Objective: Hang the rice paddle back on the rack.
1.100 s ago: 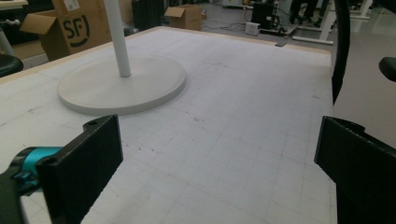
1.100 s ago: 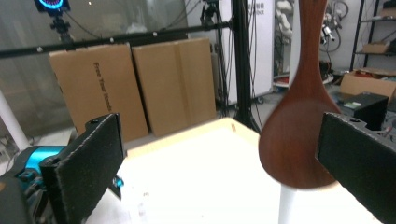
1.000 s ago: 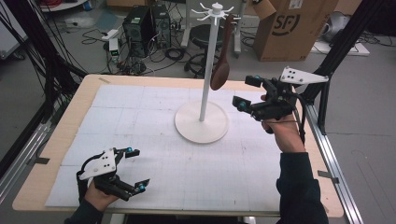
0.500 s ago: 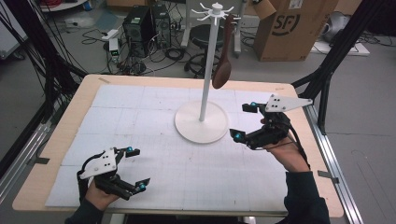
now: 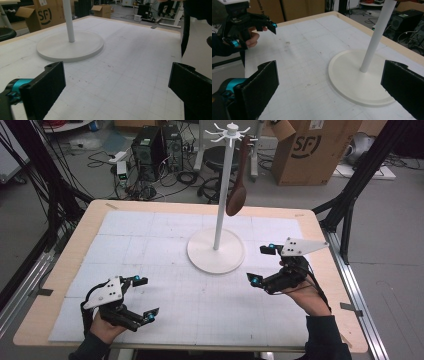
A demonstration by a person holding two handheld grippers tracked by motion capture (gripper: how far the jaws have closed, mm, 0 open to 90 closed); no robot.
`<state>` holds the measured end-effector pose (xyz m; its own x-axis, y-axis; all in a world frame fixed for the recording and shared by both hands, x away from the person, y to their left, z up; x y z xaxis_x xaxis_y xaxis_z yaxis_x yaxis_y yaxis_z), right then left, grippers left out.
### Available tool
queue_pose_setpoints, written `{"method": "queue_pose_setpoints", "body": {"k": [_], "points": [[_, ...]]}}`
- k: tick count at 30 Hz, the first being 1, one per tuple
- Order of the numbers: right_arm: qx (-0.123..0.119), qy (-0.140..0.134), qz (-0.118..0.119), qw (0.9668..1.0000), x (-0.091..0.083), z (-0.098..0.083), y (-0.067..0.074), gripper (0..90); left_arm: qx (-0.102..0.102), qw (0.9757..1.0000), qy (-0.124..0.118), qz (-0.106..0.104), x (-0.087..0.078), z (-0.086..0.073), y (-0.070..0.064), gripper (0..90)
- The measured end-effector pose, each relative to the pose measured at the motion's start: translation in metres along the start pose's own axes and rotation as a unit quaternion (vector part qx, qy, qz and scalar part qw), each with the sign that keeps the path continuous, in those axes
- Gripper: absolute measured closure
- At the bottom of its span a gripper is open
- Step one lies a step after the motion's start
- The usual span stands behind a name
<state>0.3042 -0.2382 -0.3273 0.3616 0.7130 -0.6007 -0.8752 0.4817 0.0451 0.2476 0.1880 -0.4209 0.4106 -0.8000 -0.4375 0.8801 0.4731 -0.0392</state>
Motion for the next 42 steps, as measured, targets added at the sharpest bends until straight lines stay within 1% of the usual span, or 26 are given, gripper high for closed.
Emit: {"method": "queue_pose_setpoints", "body": {"k": [4,6,10,11,14,20,23,26,29,31,34,39,42], "points": [[-0.002,0.005,-0.002,1.0000,0.003,-0.006,0.001,0.6,-0.001,1.0000,-0.002,0.003,-0.002,0.000,0.000,1.7],[-0.002,0.009,0.001,1.0000,0.006,-0.009,0.002,0.6,-0.003,1.0000,-0.003,0.002,-0.002,0.000,0.001,1.7],[0.000,0.021,0.003,0.9998,0.014,-0.017,0.004,0.6,-0.002,1.0000,-0.004,0.005,-0.003,0.000,0.001,1.6],[-0.001,0.028,0.002,0.9996,0.017,-0.020,0.004,0.6,-0.001,1.0000,-0.004,0.005,-0.003,0.000,0.001,1.7],[0.000,0.033,0.004,0.9994,0.020,-0.023,0.004,0.6,0.000,1.0000,-0.003,0.006,-0.002,0.000,0.001,1.7],[0.002,0.044,0.006,0.9990,0.028,-0.032,0.006,0.6,-0.005,1.0000,-0.002,0.006,-0.002,0.000,0.003,1.7],[0.001,0.049,0.005,0.9988,0.029,-0.038,0.007,0.6,-0.007,0.9999,0.001,0.008,0.000,0.000,0.004,1.7],[0.006,0.048,0.007,0.9988,0.030,-0.044,0.009,0.6,-0.007,0.9999,0.000,0.009,0.000,0.001,0.004,1.7],[0.003,0.055,0.007,0.9985,0.031,-0.047,0.010,0.6,-0.009,0.9999,0.000,0.010,0.001,0.001,0.005,1.7],[0.001,0.053,0.007,0.9986,0.032,-0.048,0.011,0.6,-0.010,0.9999,0.000,0.010,0.001,0.001,0.005,1.6],[-0.002,0.053,0.006,0.9986,0.032,-0.050,0.012,0.6,-0.010,0.9998,0.002,0.017,0.000,0.001,0.005,1.7],[0.000,0.047,0.004,0.9989,0.029,-0.056,0.014,0.6,-0.009,0.9998,0.001,0.017,-0.001,0.000,0.006,1.7],[0.000,0.049,0.002,0.9988,0.027,-0.059,0.014,0.6,-0.010,0.9998,0.001,0.017,-0.002,0.000,0.006,1.7]]}}
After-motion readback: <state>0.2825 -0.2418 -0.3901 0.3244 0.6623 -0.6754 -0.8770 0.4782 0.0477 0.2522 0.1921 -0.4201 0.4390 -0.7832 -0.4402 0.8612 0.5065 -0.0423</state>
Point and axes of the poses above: each handheld gripper's, and its own axes: x roughly forward along the jaws, z roughly out of its top, y roughly to its left, the point moved 2 cm from there along x, roughly forward along the jaws, and after that the axes turned 13 degrees about y, right-handed, at the moved point
